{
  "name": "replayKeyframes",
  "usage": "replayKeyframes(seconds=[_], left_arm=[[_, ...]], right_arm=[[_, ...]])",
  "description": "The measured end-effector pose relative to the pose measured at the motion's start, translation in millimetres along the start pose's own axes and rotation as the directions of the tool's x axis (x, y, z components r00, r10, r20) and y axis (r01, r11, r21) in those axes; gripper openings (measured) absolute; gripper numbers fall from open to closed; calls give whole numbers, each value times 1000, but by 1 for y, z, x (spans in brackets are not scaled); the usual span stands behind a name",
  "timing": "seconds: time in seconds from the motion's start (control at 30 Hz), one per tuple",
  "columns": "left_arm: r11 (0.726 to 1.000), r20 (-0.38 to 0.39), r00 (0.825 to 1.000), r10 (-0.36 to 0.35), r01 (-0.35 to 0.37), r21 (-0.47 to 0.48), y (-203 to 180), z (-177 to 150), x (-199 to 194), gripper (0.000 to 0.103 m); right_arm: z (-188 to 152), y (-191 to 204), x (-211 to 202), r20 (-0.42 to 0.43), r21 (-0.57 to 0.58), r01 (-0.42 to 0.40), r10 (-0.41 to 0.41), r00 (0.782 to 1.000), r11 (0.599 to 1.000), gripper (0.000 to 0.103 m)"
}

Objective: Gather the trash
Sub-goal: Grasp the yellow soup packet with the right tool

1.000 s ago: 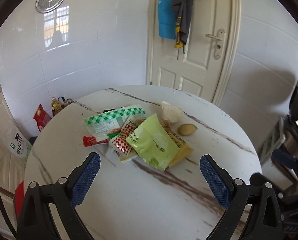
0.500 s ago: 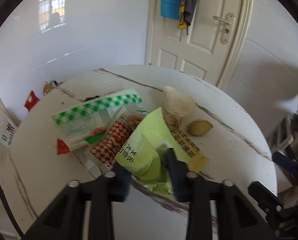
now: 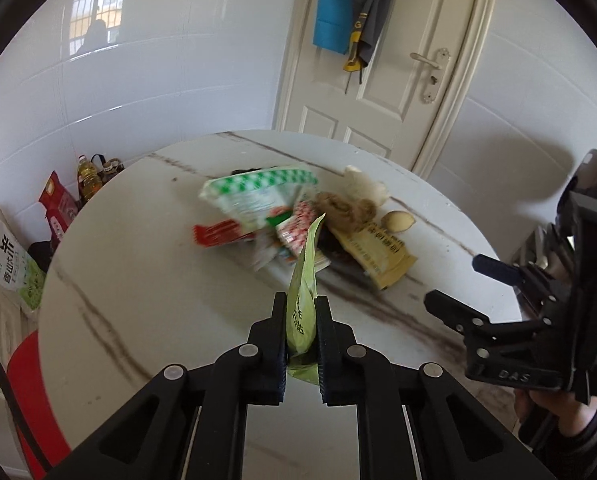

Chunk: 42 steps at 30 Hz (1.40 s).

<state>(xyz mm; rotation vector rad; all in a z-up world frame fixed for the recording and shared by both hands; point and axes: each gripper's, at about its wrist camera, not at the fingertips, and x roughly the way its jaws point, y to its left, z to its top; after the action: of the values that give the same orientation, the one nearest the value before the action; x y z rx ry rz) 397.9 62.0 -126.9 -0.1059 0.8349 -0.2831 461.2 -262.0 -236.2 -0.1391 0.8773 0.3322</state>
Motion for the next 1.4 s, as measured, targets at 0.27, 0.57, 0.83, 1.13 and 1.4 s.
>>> replayKeyframes(seconds=[0.27,0.57,0.83,1.13,1.4], left_arm=[[1000,-47,999,-13,14,10,30,-10,-30,8],[998,-49,997,-57,57,-2,38,-16,-40,8],[998,-42,998,-54,54,11,16,-20,-37,8],[996,-43,995,-85,87,31,-22,-29,-44,8],[989,-94,986,-138,143,44,-59,-41,-35,9]], right_arm=[[30,39,32,-46,-78,-13,10,999,997,92],[32,35,62,-152,-124,-7,-12,988,992,66],[23,17,50,-118,-80,-71,61,991,994,8],[-14,-2,-1,-88,9,-230,230,969,973,5],[-66,-7,-45,-108,42,-311,314,943,949,5]])
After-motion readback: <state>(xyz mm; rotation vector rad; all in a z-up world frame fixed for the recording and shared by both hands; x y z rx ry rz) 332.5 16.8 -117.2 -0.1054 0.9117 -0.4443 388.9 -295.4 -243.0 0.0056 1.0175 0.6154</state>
